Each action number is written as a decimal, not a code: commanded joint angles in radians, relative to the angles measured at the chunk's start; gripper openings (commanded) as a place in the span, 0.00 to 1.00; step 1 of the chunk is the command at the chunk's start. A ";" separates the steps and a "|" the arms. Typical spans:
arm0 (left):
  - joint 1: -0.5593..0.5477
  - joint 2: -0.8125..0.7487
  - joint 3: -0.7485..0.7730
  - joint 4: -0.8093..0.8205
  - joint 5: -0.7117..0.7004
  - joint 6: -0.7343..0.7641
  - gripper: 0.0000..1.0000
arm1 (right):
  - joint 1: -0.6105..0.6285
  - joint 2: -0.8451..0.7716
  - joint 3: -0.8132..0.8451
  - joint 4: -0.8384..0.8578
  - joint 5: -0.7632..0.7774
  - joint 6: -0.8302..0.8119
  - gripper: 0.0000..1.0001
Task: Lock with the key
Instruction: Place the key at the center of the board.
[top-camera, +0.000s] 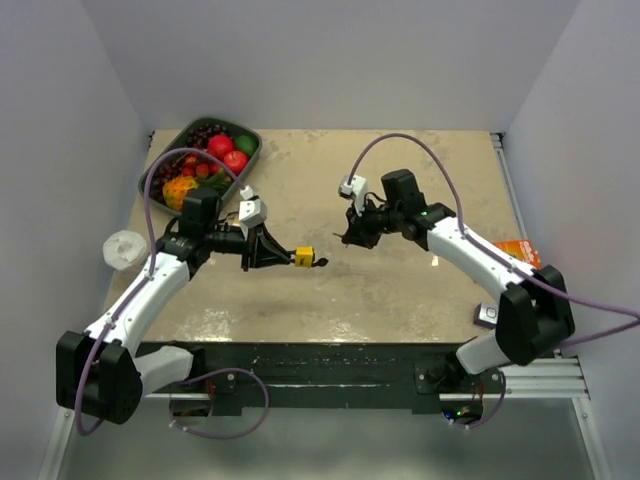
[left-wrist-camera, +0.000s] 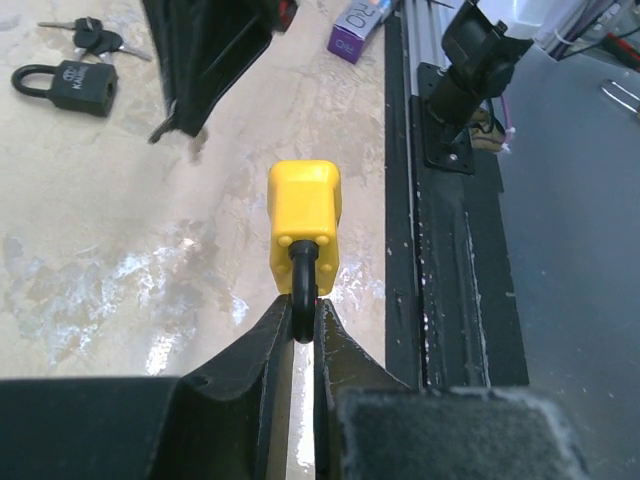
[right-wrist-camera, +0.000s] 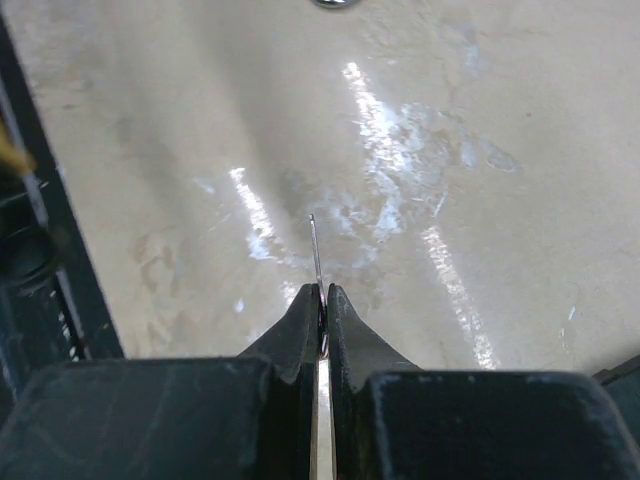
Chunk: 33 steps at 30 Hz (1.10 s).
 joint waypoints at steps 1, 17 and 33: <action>0.006 -0.058 -0.057 0.243 -0.017 -0.137 0.00 | -0.009 0.114 0.005 0.219 0.148 0.161 0.00; 0.005 -0.064 -0.112 0.392 -0.047 -0.232 0.00 | -0.144 0.505 0.154 0.275 0.156 0.236 0.00; 0.003 -0.030 -0.100 0.249 -0.072 -0.165 0.00 | -0.178 0.552 0.250 0.208 0.193 0.173 0.43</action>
